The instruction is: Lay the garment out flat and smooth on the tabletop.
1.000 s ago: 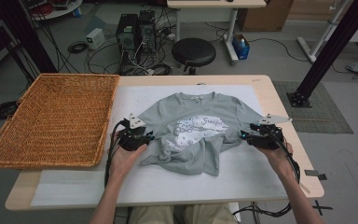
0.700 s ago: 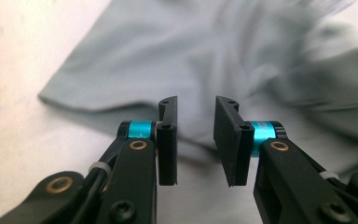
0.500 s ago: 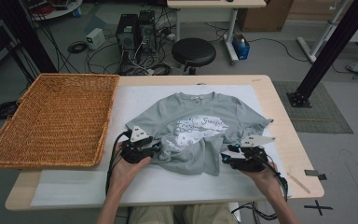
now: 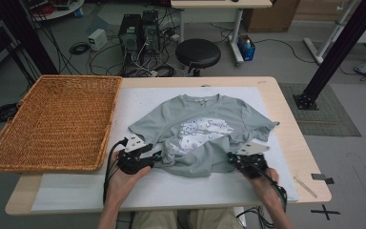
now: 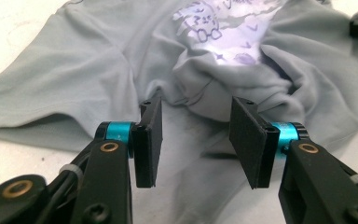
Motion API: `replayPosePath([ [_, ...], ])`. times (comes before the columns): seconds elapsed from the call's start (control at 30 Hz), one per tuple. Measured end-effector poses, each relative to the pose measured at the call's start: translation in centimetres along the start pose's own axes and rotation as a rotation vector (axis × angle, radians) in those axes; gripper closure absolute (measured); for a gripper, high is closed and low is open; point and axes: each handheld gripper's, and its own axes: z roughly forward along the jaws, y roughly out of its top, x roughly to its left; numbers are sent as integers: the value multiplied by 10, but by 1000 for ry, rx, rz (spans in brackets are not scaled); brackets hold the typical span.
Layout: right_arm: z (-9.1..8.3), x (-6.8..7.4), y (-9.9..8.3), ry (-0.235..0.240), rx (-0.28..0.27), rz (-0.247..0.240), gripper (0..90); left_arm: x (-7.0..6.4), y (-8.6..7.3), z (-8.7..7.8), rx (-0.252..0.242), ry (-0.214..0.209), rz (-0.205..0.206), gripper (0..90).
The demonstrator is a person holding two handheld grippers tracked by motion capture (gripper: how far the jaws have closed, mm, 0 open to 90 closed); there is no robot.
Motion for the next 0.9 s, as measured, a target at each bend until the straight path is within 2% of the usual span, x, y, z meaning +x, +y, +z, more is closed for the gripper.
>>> replayPosePath([
  [0.07,-11,-18,-12,-44,10,36,900,-6,2,0,-11,-14,-2,545],
  [0.13,-19,-30,-24,-85,31,59,900,-16,5,1,-24,-46,11,541],
  [0.23,-27,-38,-37,-126,56,69,900,-30,9,3,-25,-73,33,515],
  [0.27,-29,-39,-40,-118,48,81,876,-34,9,3,-23,-73,46,514],
  [0.3,-31,-38,-42,-106,41,92,784,-37,9,3,-22,-71,48,514],
  [0.4,-33,-35,-44,-76,26,109,655,-44,11,11,-19,-58,46,512],
  [0.47,-34,-32,-42,-69,7,119,609,-47,15,21,-16,-39,43,511],
  [0.53,-34,-30,-38,-66,-9,120,601,-47,18,34,16,-19,46,512],
  [0.57,-33,-30,-36,-63,-13,116,601,-46,19,40,42,-1,56,537],
  [0.6,-33,-29,-34,-60,-16,113,601,-44,20,44,55,14,61,636],
  [0.63,-33,-29,-33,-61,-18,113,601,-40,21,46,60,10,47,724],
  [0.67,-33,-30,-33,-62,-19,114,601,-34,23,47,55,20,37,814],
  [0.7,-33,-31,-33,-65,-20,119,600,-27,26,46,49,40,30,863],
  [0.83,-36,-35,-35,-69,-27,133,598,6,42,48,25,102,-11,874],
  [0.9,-36,-37,-36,-70,-24,139,598,19,45,53,55,124,-6,873],
])
